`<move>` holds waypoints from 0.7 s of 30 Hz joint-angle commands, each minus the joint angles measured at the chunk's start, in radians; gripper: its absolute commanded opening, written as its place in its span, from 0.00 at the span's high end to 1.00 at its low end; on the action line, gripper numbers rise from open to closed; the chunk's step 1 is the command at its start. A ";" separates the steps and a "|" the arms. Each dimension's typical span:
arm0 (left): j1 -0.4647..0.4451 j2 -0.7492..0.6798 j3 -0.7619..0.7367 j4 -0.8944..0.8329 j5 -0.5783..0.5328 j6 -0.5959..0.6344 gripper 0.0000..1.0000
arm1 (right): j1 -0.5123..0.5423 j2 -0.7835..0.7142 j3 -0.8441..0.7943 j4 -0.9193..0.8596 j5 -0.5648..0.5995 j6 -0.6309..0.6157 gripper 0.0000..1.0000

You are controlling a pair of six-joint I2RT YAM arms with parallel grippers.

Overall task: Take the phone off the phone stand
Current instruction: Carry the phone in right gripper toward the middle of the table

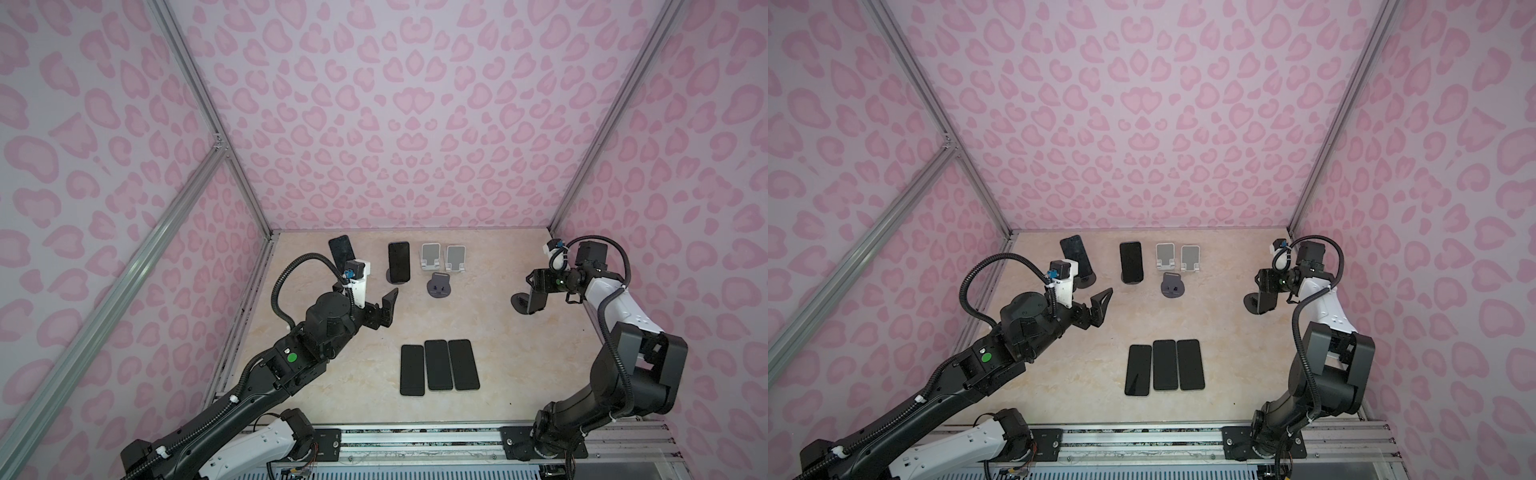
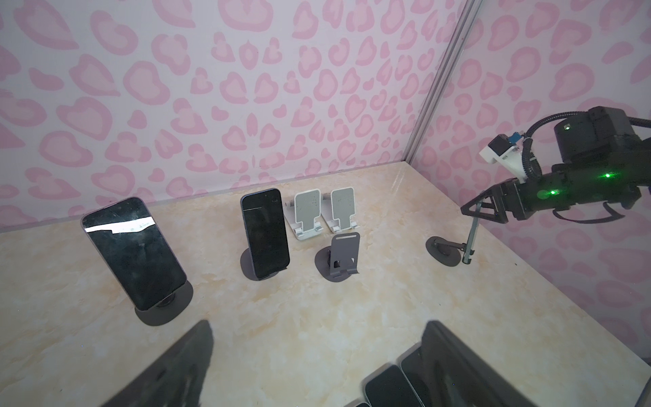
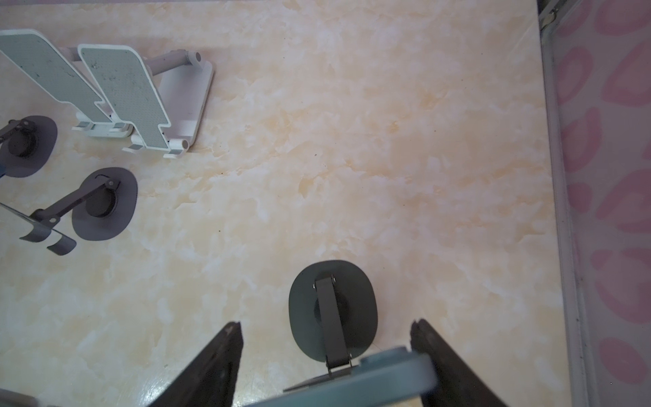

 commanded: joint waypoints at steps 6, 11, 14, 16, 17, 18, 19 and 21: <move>0.001 -0.008 0.000 0.039 0.002 0.011 0.05 | 0.008 -0.002 -0.015 0.040 0.051 0.046 0.30; 0.002 -0.013 0.001 0.037 0.002 0.009 0.05 | 0.013 -0.016 -0.021 0.053 0.079 0.079 0.32; 0.001 -0.016 0.002 0.037 0.005 0.009 0.05 | 0.013 -0.025 -0.028 0.065 0.084 0.096 0.35; 0.001 -0.020 0.001 0.035 0.004 0.009 0.05 | 0.015 -0.036 -0.035 0.075 0.089 0.105 0.36; 0.002 -0.022 0.000 0.035 0.004 0.009 0.05 | 0.015 -0.039 -0.039 0.082 0.090 0.111 0.37; 0.000 -0.023 0.001 0.034 0.003 0.007 0.05 | 0.018 -0.042 -0.039 0.081 0.092 0.114 0.38; 0.001 -0.024 0.000 0.035 0.004 0.007 0.05 | 0.021 -0.045 -0.036 0.081 0.096 0.117 0.39; 0.000 -0.025 0.002 0.034 0.004 0.007 0.05 | 0.031 -0.052 -0.039 0.082 0.111 0.120 0.40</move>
